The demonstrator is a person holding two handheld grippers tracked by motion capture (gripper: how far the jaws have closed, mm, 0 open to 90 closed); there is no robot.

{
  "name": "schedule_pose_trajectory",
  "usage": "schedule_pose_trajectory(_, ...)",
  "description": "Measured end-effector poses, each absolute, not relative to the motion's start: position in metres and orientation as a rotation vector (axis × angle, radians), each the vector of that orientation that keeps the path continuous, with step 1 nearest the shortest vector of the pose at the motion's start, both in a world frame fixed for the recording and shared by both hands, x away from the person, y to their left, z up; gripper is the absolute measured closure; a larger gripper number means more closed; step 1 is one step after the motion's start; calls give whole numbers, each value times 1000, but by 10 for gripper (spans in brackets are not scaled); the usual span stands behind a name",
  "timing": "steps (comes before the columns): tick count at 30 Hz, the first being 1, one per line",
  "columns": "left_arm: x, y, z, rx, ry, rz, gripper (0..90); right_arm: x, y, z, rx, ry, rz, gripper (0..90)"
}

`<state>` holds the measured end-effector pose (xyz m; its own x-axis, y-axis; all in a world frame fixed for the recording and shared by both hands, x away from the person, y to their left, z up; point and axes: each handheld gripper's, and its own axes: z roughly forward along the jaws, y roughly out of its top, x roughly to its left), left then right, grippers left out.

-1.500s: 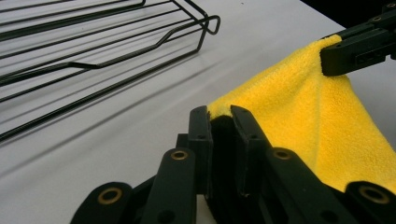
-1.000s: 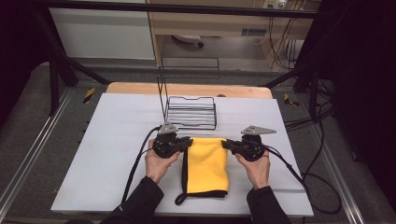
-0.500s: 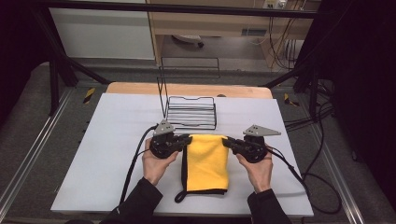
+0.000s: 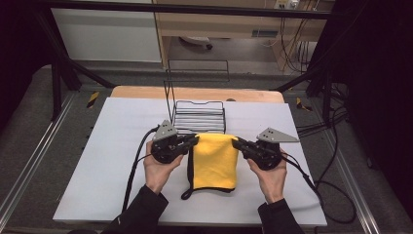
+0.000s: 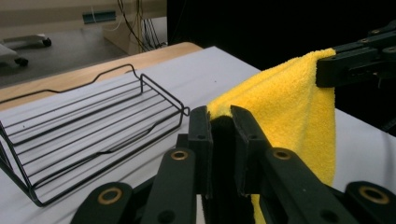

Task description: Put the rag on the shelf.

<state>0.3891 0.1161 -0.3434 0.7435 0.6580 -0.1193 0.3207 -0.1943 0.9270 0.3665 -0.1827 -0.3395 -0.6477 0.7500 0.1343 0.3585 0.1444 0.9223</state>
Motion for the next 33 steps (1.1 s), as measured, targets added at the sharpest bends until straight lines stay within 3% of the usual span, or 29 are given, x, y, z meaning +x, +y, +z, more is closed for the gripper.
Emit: schedule_pose_trajectory(33, 380, 131, -294, 1603, 701, 503, 791, 360, -166, -286, 888, 1842, 1618, 837)
